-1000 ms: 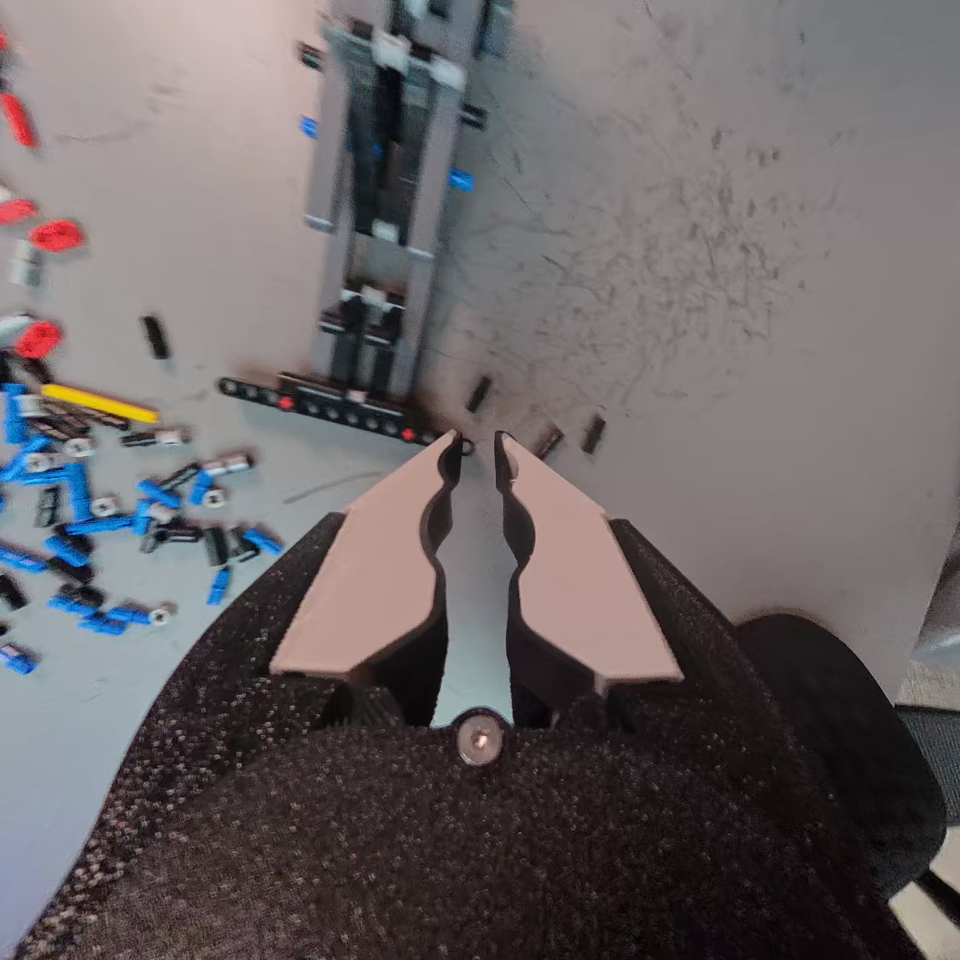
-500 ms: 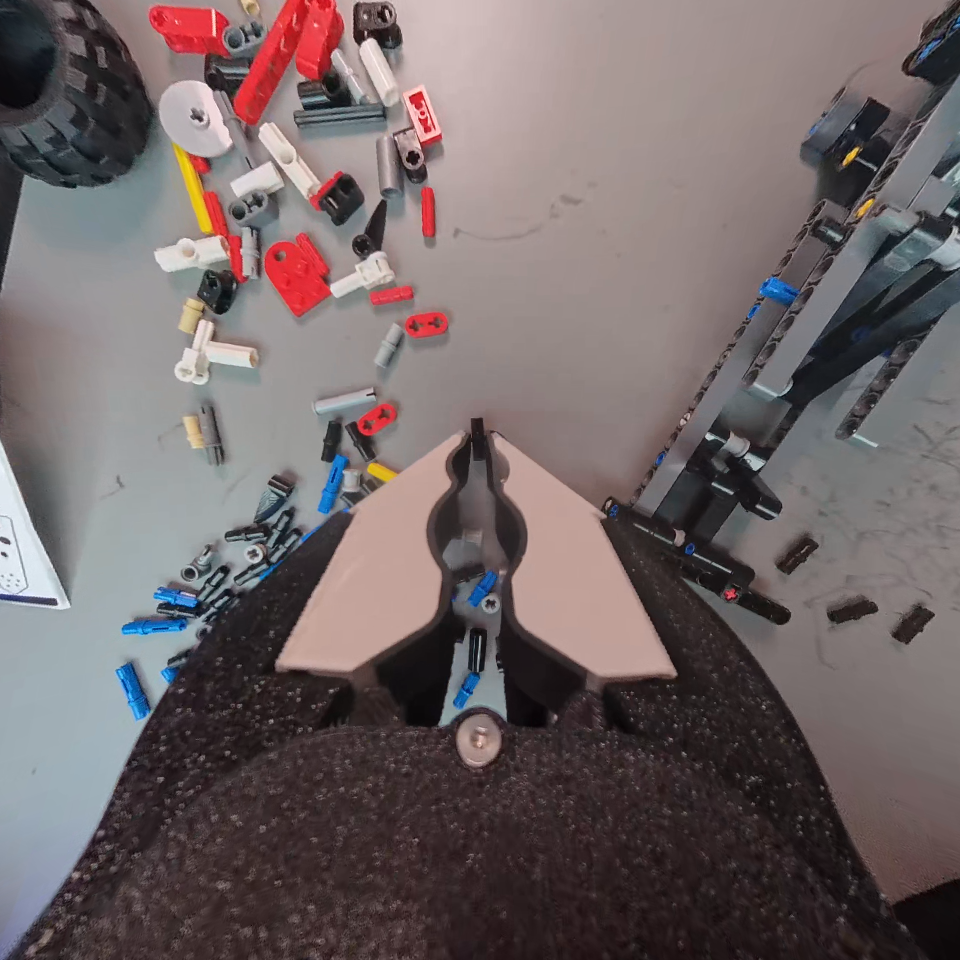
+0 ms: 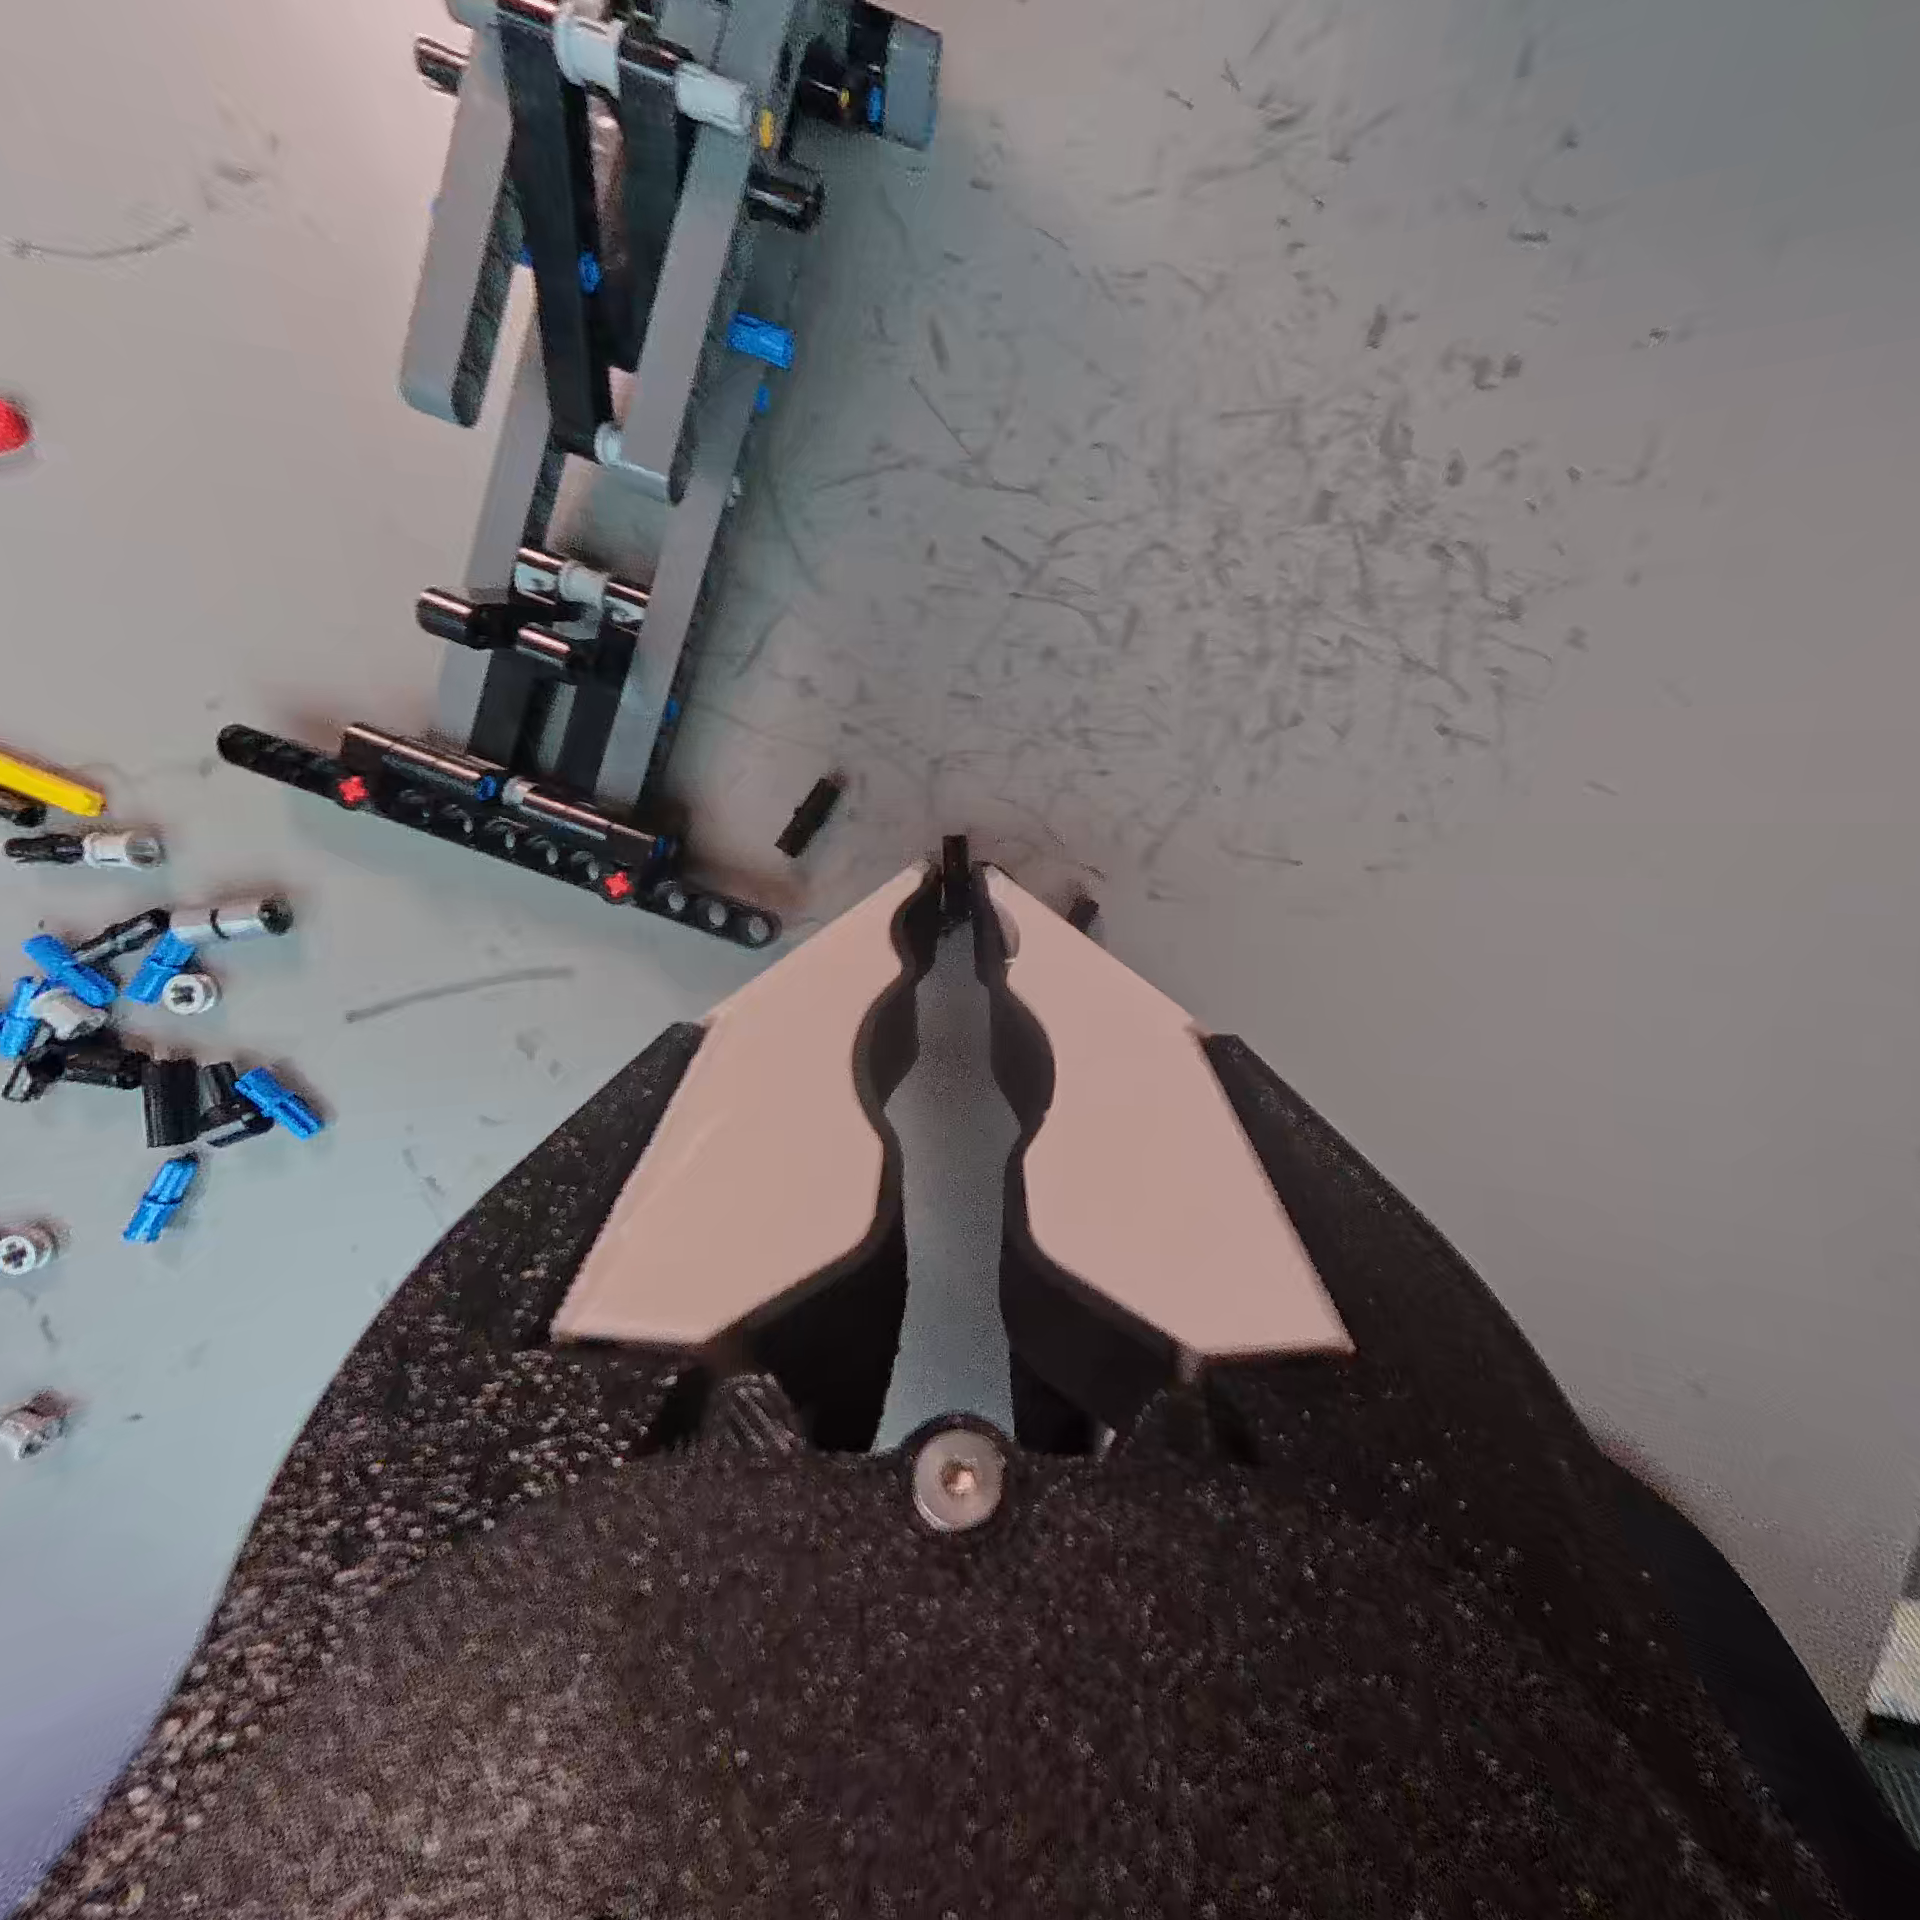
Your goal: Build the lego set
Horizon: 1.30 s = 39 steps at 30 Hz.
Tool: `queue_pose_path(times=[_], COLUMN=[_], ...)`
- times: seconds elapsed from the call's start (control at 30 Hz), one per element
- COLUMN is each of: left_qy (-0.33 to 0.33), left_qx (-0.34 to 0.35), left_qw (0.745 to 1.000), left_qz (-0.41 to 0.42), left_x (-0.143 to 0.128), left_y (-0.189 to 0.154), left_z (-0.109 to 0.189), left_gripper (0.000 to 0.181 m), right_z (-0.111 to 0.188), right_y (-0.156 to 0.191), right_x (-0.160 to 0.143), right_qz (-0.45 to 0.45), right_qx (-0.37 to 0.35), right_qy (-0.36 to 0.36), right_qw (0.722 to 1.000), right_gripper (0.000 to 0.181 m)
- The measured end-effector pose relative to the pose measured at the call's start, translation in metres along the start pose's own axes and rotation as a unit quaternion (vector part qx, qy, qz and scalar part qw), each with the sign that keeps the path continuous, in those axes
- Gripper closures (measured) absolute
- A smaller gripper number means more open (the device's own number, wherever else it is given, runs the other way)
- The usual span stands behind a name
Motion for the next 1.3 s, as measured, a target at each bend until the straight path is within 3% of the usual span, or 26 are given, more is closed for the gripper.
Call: queue_pose_path(times=[0.2, 0.33, 0.4, 0.5, 0.6, 0.7, 0.83, 1.03, 1.13, 1.27, 1.3], left_qy=[-0.047, -0.121, -0.137, -0.118, -0.043, 0.029, 0.105, 0.248, 0.280, 0.277, 0.260], left_qx=[0.042, 0.133, 0.214, 0.299, 0.324, 0.254, 0.111, -0.005, -0.031, -0.069, -0.062], left_qw=[0.998, 0.982, 0.964, 0.935, 0.923, 0.934, 0.939, 0.920, 0.905, 0.902, 0.910], left_qz=[0.025, 0.062, 0.081, 0.146, 0.205, 0.248, 0.308, 0.303, 0.320, 0.323, 0.317], left_x=[0.001, -0.006, -0.028, -0.082, -0.151, -0.212, -0.255, -0.276, -0.283, -0.282, -0.276], left_y=[0.003, 0.021, 0.043, 0.088, 0.143, 0.177, 0.177, 0.146, 0.144, 0.146, 0.151], left_z=[0.004, 0.073, 0.127, 0.199, 0.228, 0.217, 0.189, 0.159, 0.153, 0.146, 0.147], left_gripper=[0.165, 0.163, 0.162, 0.154, 0.147, 0.154, 0.166, 0.153, 0.145, 0.153, 0.173], right_z=[-0.001, -0.002, -0.003, -0.004, -0.005, -0.005, -0.002, -0.004, -0.005, -0.004, -0.004], right_y=[0.003, 0.003, 0.002, 0.000, 0.000, 0.002, 0.003, 0.003, 0.004, 0.003, 0.003], right_x=[-0.003, -0.005, -0.007, -0.008, -0.008, -0.008, -0.006, -0.005, -0.005, -0.005, -0.005], right_qz=[0.017, 0.012, 0.011, 0.006, 0.006, 0.014, 0.020, 0.027, 0.033, 0.032, 0.032], right_qx=[-0.011, -0.011, -0.013, -0.015, -0.016, -0.018, -0.023, -0.032, -0.035, -0.037, -0.037], right_qy=[0.010, 0.013, 0.017, 0.017, 0.017, 0.015, 0.004, 0.001, 0.001, -0.001, -0.001], right_qw=[1.000, 1.000, 1.000, 1.000, 1.000, 1.000, 1.000, 0.999, 0.999, 0.999, 0.999], right_gripper=[0.122, 0.122, 0.122, 0.122, 0.122, 0.122, 0.121, 0.121, 0.121, 0.121, 0.121])
Point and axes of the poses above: each gripper's, where its closed fingertips meet, z back along the fingers, x out of its top, y = z × x across the jaws, the point moved 5 cm from there along z, back along the fingers, and after that the axes turned 8 degrees about y, right-handed, at the moved point
